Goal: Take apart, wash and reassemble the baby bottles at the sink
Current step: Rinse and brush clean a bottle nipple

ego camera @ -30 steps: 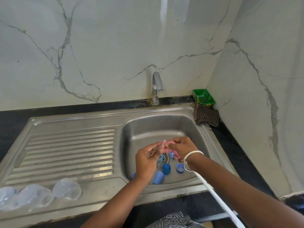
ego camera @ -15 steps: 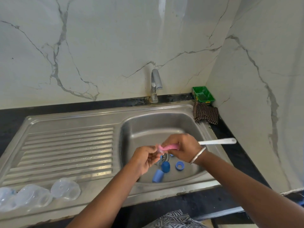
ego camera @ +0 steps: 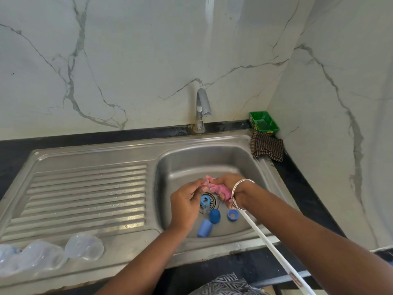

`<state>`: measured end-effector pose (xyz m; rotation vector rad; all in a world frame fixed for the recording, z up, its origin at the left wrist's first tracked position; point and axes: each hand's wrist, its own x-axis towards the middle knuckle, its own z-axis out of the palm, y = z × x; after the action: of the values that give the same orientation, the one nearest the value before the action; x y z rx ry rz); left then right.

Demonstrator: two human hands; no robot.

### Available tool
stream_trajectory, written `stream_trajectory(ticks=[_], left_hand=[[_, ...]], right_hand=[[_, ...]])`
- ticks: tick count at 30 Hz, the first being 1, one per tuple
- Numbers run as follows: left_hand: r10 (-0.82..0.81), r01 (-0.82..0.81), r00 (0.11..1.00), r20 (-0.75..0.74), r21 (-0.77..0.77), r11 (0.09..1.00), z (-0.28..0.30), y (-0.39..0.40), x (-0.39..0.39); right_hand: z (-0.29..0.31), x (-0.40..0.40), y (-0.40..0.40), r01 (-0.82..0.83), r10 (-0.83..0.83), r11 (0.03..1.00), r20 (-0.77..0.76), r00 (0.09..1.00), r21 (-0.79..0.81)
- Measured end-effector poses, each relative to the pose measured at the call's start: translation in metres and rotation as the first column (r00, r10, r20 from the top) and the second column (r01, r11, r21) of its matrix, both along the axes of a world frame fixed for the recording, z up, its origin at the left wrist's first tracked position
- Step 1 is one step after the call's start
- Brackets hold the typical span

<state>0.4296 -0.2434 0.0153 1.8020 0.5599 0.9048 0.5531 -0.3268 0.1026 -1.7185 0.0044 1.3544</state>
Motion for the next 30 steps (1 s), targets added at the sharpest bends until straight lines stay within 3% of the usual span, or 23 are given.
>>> stream_trajectory(ticks=[3, 5, 7, 10, 14, 16, 17, 19, 20, 25, 27, 29, 30], left_hand=[[0.007, -0.007, 1.0, -0.005, 0.016, 1.0, -0.008, 0.005, -0.001], [0.033, -0.04, 0.999, -0.042, -0.181, 0.983, -0.002, 0.005, 0.001], [0.018, -0.029, 0.999, -0.03, -0.438, 0.898, 0.01, 0.005, 0.005], [-0.031, 0.015, 0.999, -0.007, -0.759, 0.65, 0.03, 0.01, 0.012], [-0.151, -0.052, 0.986, -0.076, -0.986, 0.158, 0.04, 0.011, 0.015], [-0.199, -0.069, 0.977, -0.079, -0.996, 0.056, 0.038, 0.009, 0.018], [-0.211, -0.079, 0.974, -0.087, -0.996, 0.048, 0.035, 0.009, 0.02], [-0.208, -0.09, 0.973, -0.103, -0.993, 0.074, 0.037, 0.007, 0.027], [-0.196, -0.097, 0.973, -0.122, -0.986, 0.135, 0.038, 0.006, 0.03], [-0.016, -0.107, 0.988, -0.154, -0.753, 0.649, 0.031, -0.005, 0.05], [0.03, -0.108, 0.988, -0.152, -0.539, 0.835, 0.026, -0.01, 0.055], [0.077, -0.124, 0.985, -0.156, -0.323, 0.938, 0.026, -0.015, 0.055], [0.091, -0.125, 0.985, -0.15, -0.238, 0.963, 0.026, -0.016, 0.055]], right_hand=[[-0.009, -0.003, 0.002, -0.005, 0.005, 1.0, 0.054, 0.999, -0.002], [-0.019, -0.005, 0.002, 0.024, -0.056, 0.991, 0.237, 0.97, 0.135], [-0.026, -0.005, -0.001, -0.081, -0.066, 0.948, 0.439, 0.896, 0.308], [-0.033, 0.001, -0.01, -0.29, -0.039, 0.891, 0.694, 0.718, 0.35], [-0.035, 0.029, -0.027, -0.591, 0.051, 0.781, 0.922, 0.383, 0.202], [-0.03, 0.043, -0.029, -0.704, 0.091, 0.704, 0.971, 0.219, 0.093], [-0.032, 0.049, -0.028, -0.723, 0.11, 0.688, 0.975, 0.195, 0.067], [-0.036, 0.054, -0.024, -0.679, 0.168, 0.73, 0.943, 0.289, 0.079], [-0.04, 0.053, -0.022, -0.622, 0.188, 0.779, 0.92, 0.345, 0.074], [-0.048, 0.052, -0.007, -0.294, 0.125, 0.952, 0.777, 0.617, 0.081], [-0.042, 0.055, -0.002, -0.135, 0.011, 0.979, 0.614, 0.789, 0.155], [-0.034, 0.059, -0.001, 0.044, -0.108, 0.978, 0.314, 0.943, 0.205], [-0.029, 0.062, -0.002, 0.1, -0.128, 0.98, 0.157, 0.979, 0.174]])
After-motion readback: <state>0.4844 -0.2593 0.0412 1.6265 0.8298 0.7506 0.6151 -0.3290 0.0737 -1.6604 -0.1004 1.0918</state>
